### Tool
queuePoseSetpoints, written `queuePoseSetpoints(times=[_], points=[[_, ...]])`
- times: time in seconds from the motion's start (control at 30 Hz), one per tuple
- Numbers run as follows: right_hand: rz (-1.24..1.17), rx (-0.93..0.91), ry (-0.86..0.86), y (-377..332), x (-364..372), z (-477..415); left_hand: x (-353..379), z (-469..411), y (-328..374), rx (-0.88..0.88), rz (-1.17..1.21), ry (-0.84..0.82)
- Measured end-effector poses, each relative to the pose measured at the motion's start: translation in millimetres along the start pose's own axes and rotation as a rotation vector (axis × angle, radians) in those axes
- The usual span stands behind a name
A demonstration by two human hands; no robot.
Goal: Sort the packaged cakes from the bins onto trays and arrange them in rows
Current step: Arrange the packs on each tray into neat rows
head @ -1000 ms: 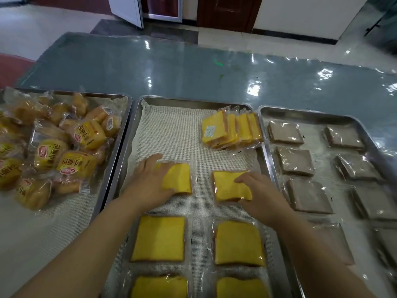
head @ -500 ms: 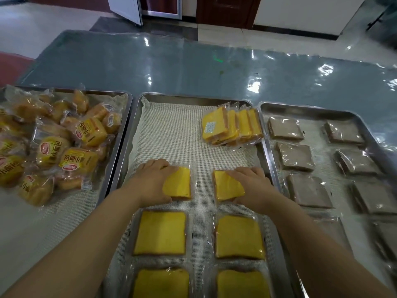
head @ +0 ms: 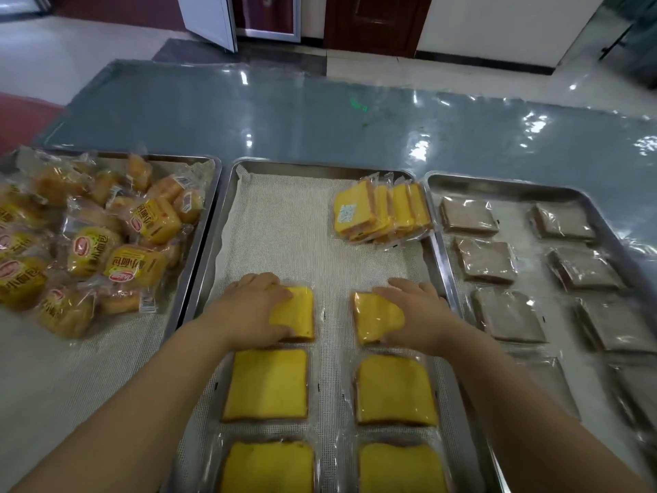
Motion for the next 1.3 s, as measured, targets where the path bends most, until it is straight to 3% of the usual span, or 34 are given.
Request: queuePoseSetpoints(times=[0.1,0.23,0.3,0.63,0.77,0.97,1.1,1.3], points=[[-0.025,0.008,-0.002,1,-14,-9,-14,-15,-1,-0.002,-0.011,0.072],[-0.219,0.006,-0.180,4,-24,-24,-36,-46,1,0.022,0.058,0.156],[-0.238,-0.002,-0.183,5,-33,-34,-44,-64,1,0.040,0.104,0.166],[-0.321,0.098,0.355,11,-107,-85,-62,-156,9,0.038,0.274,0.237],[-0.312,0.177,0.392,15,-111,-103,-51,-184,17,0.059,0.240,0.178],[-0.274,0.144,0.352,13,-102,-109,-48,-191,5,0.038,0.278,0.249],[-0.333,0.144,0.426,11,-100,-103,-49,-180,1,0.071,0.285,0.305],[-0.449,0.132,0.533,5,-95,-87,-71,-136,-12,0.051,0.429,0.559]])
Point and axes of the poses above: each hand's wrist, its own z-axis away from the middle knuckle, its own x-axis out of the palm, y = z × x, the point moved 8 cm from there along -z, towards the middle knuckle, and after that the axes turned 11 degrees about x, right-handed, at the moved point
